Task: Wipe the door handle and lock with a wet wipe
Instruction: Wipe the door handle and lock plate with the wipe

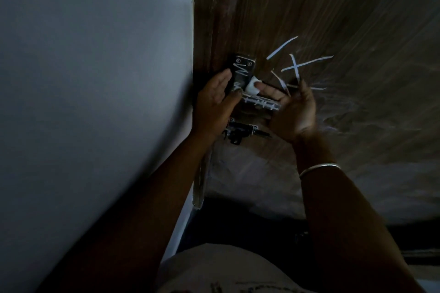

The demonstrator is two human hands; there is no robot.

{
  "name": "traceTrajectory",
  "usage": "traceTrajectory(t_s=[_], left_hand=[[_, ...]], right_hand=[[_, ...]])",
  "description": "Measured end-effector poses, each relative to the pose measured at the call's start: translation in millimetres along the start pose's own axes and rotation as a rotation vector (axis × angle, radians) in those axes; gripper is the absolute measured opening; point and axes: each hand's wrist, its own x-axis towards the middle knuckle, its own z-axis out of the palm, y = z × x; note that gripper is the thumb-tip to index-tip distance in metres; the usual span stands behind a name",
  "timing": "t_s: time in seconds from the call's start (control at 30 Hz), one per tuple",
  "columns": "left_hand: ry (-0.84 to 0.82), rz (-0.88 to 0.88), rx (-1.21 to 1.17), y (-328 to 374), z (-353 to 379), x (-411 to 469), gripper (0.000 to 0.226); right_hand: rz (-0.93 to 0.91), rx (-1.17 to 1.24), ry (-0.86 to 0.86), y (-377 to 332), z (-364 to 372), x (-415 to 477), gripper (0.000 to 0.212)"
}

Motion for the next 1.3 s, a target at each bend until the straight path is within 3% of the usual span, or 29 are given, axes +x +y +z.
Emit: traceTrajectory(t_s=[0.3,0.47,0.53,0.7,0.8,0.9,1.0,1.3], left_hand=[[0.029,0.005,0.014,-5,-2,3,0.04],[0.041,0.013,-0.003,-8,-1,4,0.053],[0.046,0.004,0.005,-11,-1,5,0.049],[0.037,-0.011,0.02,-14,-2,7,0.046],[0.123,0.018,0.041,-17,-3,3,0.038],[0.287,0.022,-0.045,-14,-3,-2,0.029],[0.332,-0.001,-0.087,-14,-3,-2,0.032],[0.315,-0.077,-0.078,-26,-4,2,0.034]], right_hand=[[-0.008,0.23,0.073,49,-19,15,0.078],[-0.133,0.31,-0.058,47,-4,13,0.072],[-0.166,0.338,-0.06,51,0,16,0.069],[-0.096,0.351,0.084,73,-9,22,0.071],[-0.083,0.369,0.157,75,-7,21,0.066],[-0.083,0.355,0.254,71,-4,22,0.054],[-0.077,0.345,0.356,74,0,20,0.035],[-0.128,0.406,0.285,84,20,23,0.026]])
